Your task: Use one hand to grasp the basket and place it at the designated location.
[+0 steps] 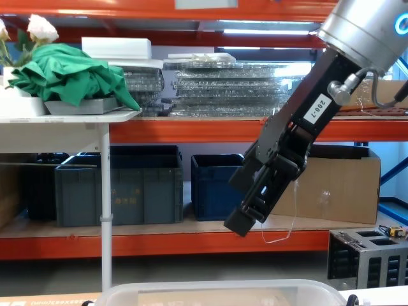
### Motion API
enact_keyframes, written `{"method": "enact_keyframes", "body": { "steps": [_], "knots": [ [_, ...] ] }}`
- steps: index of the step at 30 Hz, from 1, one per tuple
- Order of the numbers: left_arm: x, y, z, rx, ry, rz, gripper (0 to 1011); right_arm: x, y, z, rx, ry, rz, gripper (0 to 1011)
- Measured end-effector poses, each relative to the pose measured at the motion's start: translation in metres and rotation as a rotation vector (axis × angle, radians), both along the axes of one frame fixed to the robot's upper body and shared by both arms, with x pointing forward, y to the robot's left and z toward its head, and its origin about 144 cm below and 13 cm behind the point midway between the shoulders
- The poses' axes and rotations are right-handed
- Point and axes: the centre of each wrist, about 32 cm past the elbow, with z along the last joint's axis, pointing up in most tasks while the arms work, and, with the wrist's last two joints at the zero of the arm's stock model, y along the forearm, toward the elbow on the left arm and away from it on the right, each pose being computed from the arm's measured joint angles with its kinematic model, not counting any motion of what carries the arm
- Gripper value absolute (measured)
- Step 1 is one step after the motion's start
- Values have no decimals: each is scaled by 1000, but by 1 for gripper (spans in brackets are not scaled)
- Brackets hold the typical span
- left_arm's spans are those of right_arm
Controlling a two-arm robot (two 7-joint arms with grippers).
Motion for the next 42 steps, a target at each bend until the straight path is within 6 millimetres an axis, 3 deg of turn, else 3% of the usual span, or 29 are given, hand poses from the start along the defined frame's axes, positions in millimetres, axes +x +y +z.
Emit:
{"method": "enact_keyframes", "body": {
  "steps": [26,42],
  "knots": [
    [0,0,0,0,0,0,0,4,7,-10,-30,6,25,1000],
    [0,0,0,0,0,0,0,-1,29,-41,-124,14,70,1000]
  ]
}}
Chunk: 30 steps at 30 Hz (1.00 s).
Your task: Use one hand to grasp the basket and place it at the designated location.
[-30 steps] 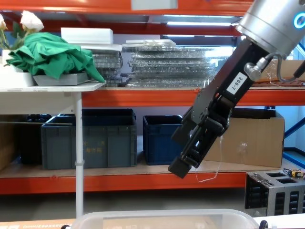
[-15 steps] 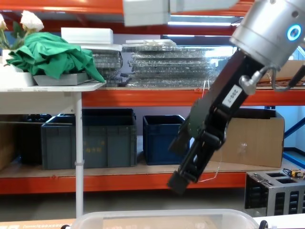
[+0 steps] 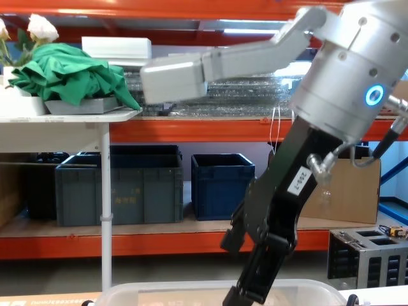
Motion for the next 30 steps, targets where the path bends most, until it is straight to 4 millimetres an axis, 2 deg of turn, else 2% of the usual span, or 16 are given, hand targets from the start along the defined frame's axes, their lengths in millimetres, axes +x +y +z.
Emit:
{"method": "enact_keyframes", "body": {
  "steps": [30],
  "knots": [
    [0,0,0,0,0,0,0,-3,14,-31,-97,-1,36,1000]
  ]
}}
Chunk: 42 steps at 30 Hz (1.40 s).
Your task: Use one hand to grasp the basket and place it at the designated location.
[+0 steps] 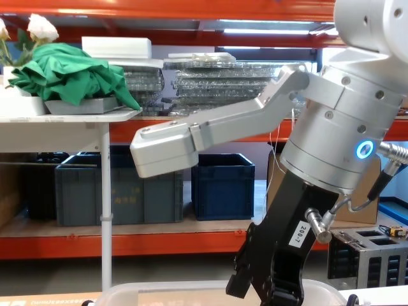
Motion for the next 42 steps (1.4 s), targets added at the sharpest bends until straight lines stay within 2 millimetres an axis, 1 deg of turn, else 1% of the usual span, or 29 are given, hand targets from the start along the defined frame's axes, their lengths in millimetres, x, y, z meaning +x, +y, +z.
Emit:
{"method": "enact_keyframes", "body": {
  "steps": [8,10,12,14,16,20,24,25,27,29,30,31,32,35,42],
  "knots": [
    [0,0,0,0,0,0,0,1,2,-2,-7,0,0,994],
    [0,0,0,0,0,0,0,2,2,-2,-7,0,-1,944],
    [0,0,0,0,0,0,0,2,2,-2,-6,1,0,925],
    [0,0,0,0,0,0,0,3,2,-2,-1,3,-1,858],
    [0,0,0,0,0,0,0,4,1,-2,3,4,-1,821],
    [0,0,0,0,0,0,0,5,1,-2,9,5,-2,672],
    [0,0,0,0,0,0,0,5,0,-2,11,6,-3,589],
    [0,0,0,0,0,0,0,5,0,-2,11,6,-3,528],
    [0,0,0,0,0,0,0,6,0,-2,13,7,-4,446],
    [0,0,0,0,0,0,0,6,0,-2,15,7,-5,384],
    [0,0,0,0,0,0,0,6,0,-2,15,7,-5,384],
    [0,0,0,0,0,0,0,7,0,-2,16,7,-5,351],
    [0,0,0,0,0,0,0,7,0,-2,16,8,-5,284],
    [0,0,0,0,0,0,0,7,0,-2,17,9,-6,238],
    [0,0,0,0,0,0,0,8,0,-2,17,9,-5,238]
  ]
}}
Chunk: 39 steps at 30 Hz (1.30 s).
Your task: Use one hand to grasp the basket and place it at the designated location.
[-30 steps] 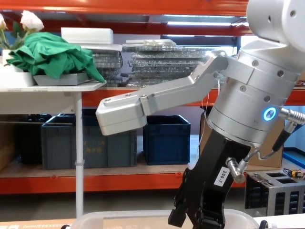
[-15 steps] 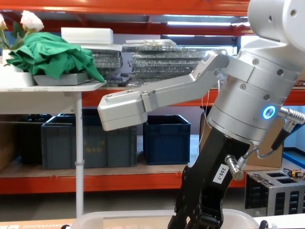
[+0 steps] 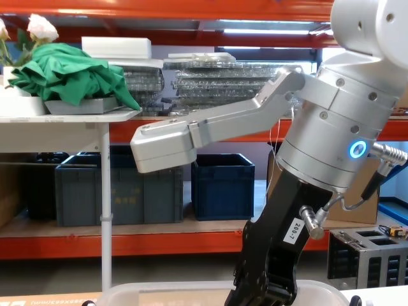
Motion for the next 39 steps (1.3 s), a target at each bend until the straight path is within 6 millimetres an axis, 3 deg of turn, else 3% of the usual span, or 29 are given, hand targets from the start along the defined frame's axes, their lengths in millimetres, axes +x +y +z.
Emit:
{"method": "enact_keyframes", "body": {
  "steps": [6,19,39],
  "knots": [
    [0,0,0,0,0,0,0,2,-1,1,9,6,-5,238],
    [0,0,0,0,0,0,0,14,-11,28,79,3,-69,238],
    [0,0,0,0,0,0,0,45,-43,65,116,-7,-336,238]
  ]
}}
